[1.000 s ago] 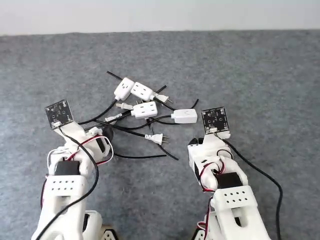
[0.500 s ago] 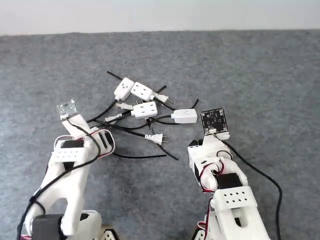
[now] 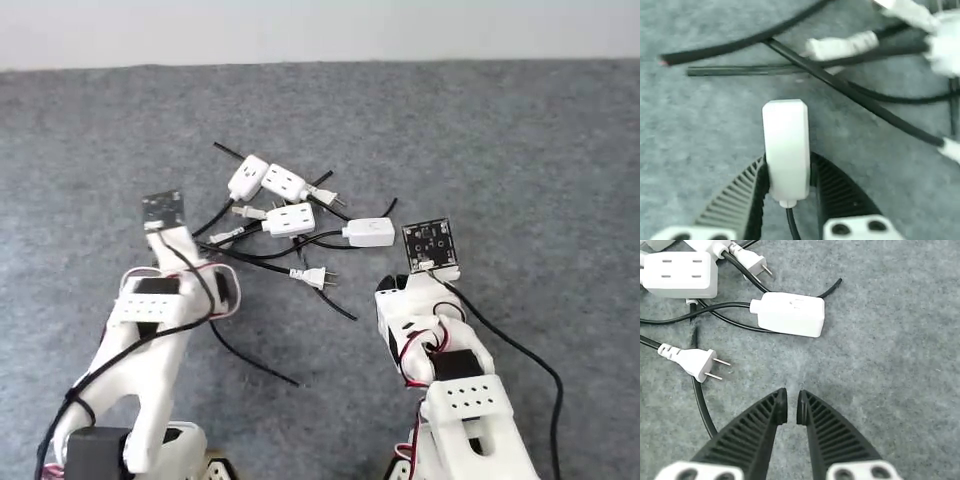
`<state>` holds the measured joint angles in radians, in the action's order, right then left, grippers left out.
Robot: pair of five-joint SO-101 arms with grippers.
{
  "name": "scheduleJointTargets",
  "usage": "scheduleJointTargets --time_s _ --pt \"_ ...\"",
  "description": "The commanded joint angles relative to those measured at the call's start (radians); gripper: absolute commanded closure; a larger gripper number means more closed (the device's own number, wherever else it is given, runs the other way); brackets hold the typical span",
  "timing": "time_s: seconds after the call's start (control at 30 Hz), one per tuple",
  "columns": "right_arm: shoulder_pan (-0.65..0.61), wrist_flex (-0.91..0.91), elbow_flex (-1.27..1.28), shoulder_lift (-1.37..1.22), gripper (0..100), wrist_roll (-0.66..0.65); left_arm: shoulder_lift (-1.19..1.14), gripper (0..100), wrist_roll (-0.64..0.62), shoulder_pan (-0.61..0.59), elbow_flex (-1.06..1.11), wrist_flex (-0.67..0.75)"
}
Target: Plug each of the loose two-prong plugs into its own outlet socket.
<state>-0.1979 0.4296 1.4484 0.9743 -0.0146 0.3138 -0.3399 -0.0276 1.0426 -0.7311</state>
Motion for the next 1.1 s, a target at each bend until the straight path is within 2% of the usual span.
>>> scheduleJointTargets --time_s 0.0,0.17,0.23,0.37,0.57,0.7,0.9,0.97,1.07 --pt "0.012 -0.019 -0.011 0.015 93.7 -0.014 0.109 99 0.014 0.11 -0.058 -0.081" --pt "0.018 -0.018 -0.011 0.015 93.7 -0.015 0.456 99 0.006 0.342 0.035 -0.149" --pt "0.041 -0.018 -0.011 0.015 93.7 -0.015 0.605 99 -0.035 0.451 0.11 -0.141" --pt "0.065 -0.015 -0.014 0.015 93.9 -0.015 0.74 99 -0.138 0.486 0.206 -0.097" --pt "0.067 -0.008 -0.014 0.021 93.9 -0.015 0.5 99 -0.15 0.486 0.191 -0.008" --pt "0.067 -0.008 -0.014 0.022 93.9 -0.015 0.275 99 -0.15 0.485 0.087 -0.011" --pt "0.067 -0.008 -0.014 0.022 93.9 -0.015 0.032 98 -0.15 0.381 -0.047 -0.052" --pt "0.067 -0.008 -0.015 0.022 93.9 -0.015 -0.002 94 -0.15 0.367 -0.059 -0.052" --pt "0.067 -0.008 -0.015 0.022 93.8 -0.015 -0.011 81 -0.167 0.368 -0.054 -0.057"
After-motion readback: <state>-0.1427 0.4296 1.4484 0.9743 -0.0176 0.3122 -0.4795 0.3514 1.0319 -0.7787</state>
